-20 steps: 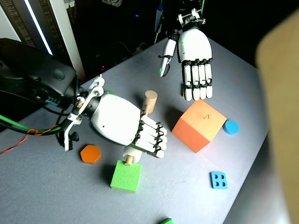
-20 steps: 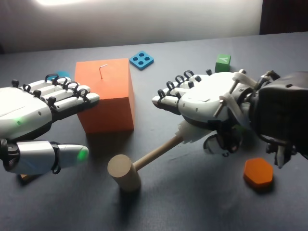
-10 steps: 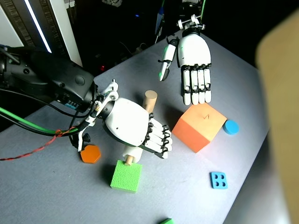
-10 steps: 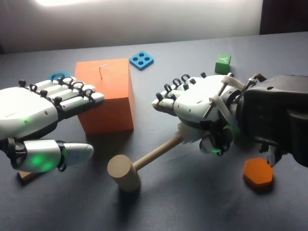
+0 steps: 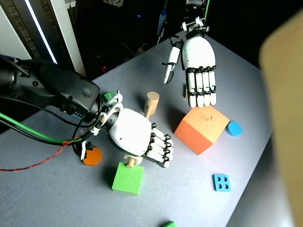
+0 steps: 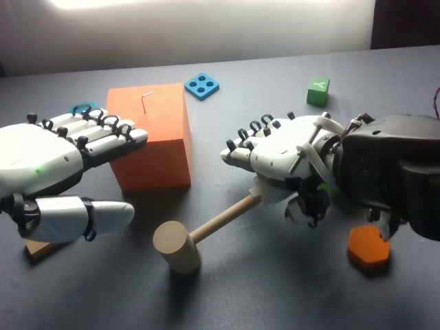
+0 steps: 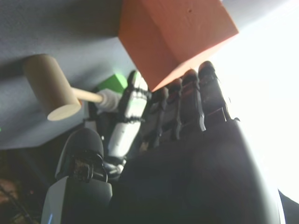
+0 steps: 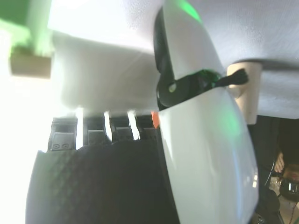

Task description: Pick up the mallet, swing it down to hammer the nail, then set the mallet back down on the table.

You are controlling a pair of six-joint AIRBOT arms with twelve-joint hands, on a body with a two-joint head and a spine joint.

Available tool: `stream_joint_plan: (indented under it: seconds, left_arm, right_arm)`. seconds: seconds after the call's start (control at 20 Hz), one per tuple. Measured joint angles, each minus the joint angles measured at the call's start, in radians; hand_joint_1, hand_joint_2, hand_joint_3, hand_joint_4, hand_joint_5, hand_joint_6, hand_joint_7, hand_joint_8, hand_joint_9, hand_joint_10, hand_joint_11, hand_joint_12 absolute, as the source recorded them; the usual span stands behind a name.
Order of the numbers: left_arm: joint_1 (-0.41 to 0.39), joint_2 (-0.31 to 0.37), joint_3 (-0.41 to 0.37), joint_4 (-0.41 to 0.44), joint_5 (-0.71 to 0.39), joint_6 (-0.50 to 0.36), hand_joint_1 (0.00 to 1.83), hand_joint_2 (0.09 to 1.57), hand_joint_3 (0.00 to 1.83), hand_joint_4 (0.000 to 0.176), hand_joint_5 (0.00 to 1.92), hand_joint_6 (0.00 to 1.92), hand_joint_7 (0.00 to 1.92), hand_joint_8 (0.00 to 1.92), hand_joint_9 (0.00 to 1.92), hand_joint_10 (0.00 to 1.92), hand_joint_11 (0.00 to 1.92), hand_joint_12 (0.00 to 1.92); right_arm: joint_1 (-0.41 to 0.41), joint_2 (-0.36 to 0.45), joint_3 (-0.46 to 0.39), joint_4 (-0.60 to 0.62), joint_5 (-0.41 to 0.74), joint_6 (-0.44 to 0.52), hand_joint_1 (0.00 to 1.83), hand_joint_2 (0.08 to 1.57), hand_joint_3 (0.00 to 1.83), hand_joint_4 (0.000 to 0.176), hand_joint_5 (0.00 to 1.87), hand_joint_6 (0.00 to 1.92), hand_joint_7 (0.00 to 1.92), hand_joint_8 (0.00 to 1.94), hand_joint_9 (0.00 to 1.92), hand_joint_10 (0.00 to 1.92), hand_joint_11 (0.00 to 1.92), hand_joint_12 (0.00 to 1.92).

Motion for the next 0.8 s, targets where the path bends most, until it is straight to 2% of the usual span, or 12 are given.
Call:
stream_joint_plan:
  seconds: [0.2,0.35,0.5,0.7,0.75,0.8]
  left_arm:
    - [0.0,-0.004,0.005,0.002,-0.001,-0.001,0.0,1.32,0.0,0.0,0.04,0.01,0.0,0.0,0.0,0.0,0.0,0.0]
    - [0.0,-0.005,0.006,-0.003,0.0,-0.002,0.0,1.32,0.0,0.0,0.04,0.01,0.0,0.0,0.0,0.0,0.0,0.0]
    - [0.013,-0.01,0.012,-0.014,-0.003,-0.004,0.0,1.32,0.0,0.0,0.04,0.0,0.0,0.0,0.0,0.0,0.0,0.0]
    - [0.013,-0.017,0.012,-0.023,-0.003,-0.004,0.0,1.32,0.0,0.0,0.04,0.0,0.0,0.0,0.0,0.0,0.0,0.0]
    - [0.013,-0.018,0.012,-0.026,-0.003,-0.004,0.0,1.32,0.0,0.0,0.04,0.0,0.0,0.0,0.0,0.0,0.0,0.0]
    - [0.014,-0.018,0.012,-0.026,-0.003,-0.004,0.0,1.33,0.0,0.0,0.04,0.0,0.01,0.0,0.0,0.0,0.0,0.0]
  right_arm:
    - [-0.006,-0.002,0.002,-0.002,0.0,-0.001,1.32,1.03,0.0,0.0,0.05,0.0,0.03,0.0,0.06,0.0,0.0,0.44]
    - [-0.012,-0.007,0.011,-0.003,-0.003,-0.003,1.31,1.04,0.0,0.0,0.04,0.0,0.03,0.0,0.05,0.0,0.0,0.36]
    - [-0.017,-0.009,0.014,-0.007,-0.004,-0.003,1.36,1.05,0.0,0.0,0.12,0.01,0.09,0.01,0.13,0.01,0.0,0.56]
    - [-0.021,-0.011,0.017,-0.004,-0.006,-0.003,1.36,1.06,0.01,0.0,0.11,0.0,0.08,0.0,0.13,0.01,0.0,0.52]
    - [-0.021,-0.011,0.017,-0.004,-0.007,-0.003,1.4,1.06,0.0,0.0,0.16,0.01,0.15,0.01,0.2,0.01,0.0,0.68]
    - [-0.021,-0.011,0.017,-0.004,-0.007,-0.003,1.41,1.06,0.0,0.0,0.19,0.01,0.18,0.01,0.23,0.01,0.0,0.74]
